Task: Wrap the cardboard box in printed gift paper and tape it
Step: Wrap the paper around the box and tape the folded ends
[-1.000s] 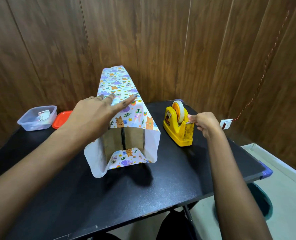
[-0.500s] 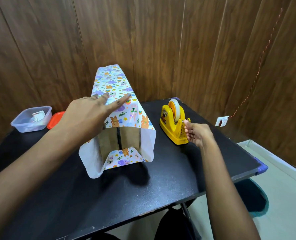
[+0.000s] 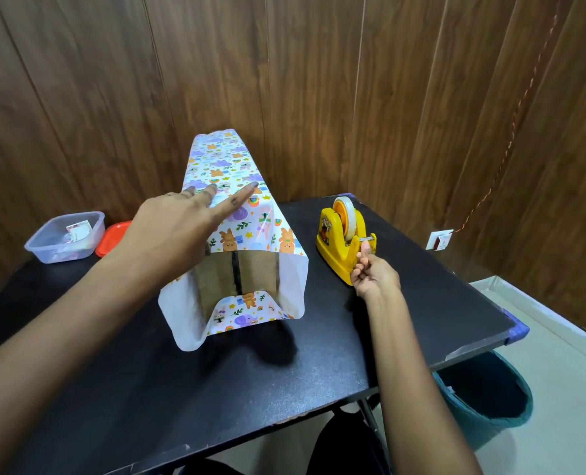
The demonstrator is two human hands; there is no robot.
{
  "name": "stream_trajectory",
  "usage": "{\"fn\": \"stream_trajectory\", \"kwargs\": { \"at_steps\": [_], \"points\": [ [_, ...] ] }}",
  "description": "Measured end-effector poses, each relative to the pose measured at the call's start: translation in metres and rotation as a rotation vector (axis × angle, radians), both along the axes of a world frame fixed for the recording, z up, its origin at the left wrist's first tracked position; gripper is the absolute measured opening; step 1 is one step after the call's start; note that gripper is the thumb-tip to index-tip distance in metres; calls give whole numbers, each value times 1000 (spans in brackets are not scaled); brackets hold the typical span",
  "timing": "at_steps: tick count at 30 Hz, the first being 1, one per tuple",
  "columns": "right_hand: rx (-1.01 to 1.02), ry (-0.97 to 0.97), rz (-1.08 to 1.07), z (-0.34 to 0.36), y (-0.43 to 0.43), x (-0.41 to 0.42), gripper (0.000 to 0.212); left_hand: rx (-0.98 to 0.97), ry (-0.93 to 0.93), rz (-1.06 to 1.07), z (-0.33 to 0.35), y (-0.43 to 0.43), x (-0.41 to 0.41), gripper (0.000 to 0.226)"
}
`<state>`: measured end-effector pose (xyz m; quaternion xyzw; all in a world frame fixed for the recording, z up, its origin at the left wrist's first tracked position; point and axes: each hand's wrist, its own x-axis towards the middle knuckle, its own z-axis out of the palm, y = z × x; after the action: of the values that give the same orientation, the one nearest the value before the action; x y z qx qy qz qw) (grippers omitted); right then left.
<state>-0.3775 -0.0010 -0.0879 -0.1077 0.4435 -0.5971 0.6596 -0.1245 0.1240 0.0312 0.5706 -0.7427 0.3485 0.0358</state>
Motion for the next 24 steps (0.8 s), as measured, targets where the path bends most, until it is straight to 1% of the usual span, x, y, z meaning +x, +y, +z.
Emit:
{"fn": "stream_trajectory", "kwargs": {
  "at_steps": [3,9,11,13,15,17,18,20,22,24],
  "points": [
    [11,-2,-28,1,1,2,31,-9,39,16,-3,1,0,116],
    [15,-68,-82,-2,5,5,26,-51,35,-2,-2,1,1,103],
    [23,-114,-62,-13,9,6,24,-54,45,-18,-2,1,0,104],
    [-19,-131,-6,-16,18,6,26,-45,42,-3,-3,1,0,105],
    [-115,-94,68,-5,29,5,28,-32,37,-5,-3,2,1,111],
    [-311,-49,201,23,50,5,26,-23,24,12,-2,5,0,116],
    [-422,-19,287,40,64,8,25,-19,26,25,-2,6,0,115],
    [-607,62,448,74,96,17,20,-13,26,49,-1,6,-1,106],
    [-689,181,575,97,123,34,16,8,12,88,3,6,-5,98],
    [-682,293,641,96,137,60,15,34,7,115,6,7,-8,93]
  ]
}}
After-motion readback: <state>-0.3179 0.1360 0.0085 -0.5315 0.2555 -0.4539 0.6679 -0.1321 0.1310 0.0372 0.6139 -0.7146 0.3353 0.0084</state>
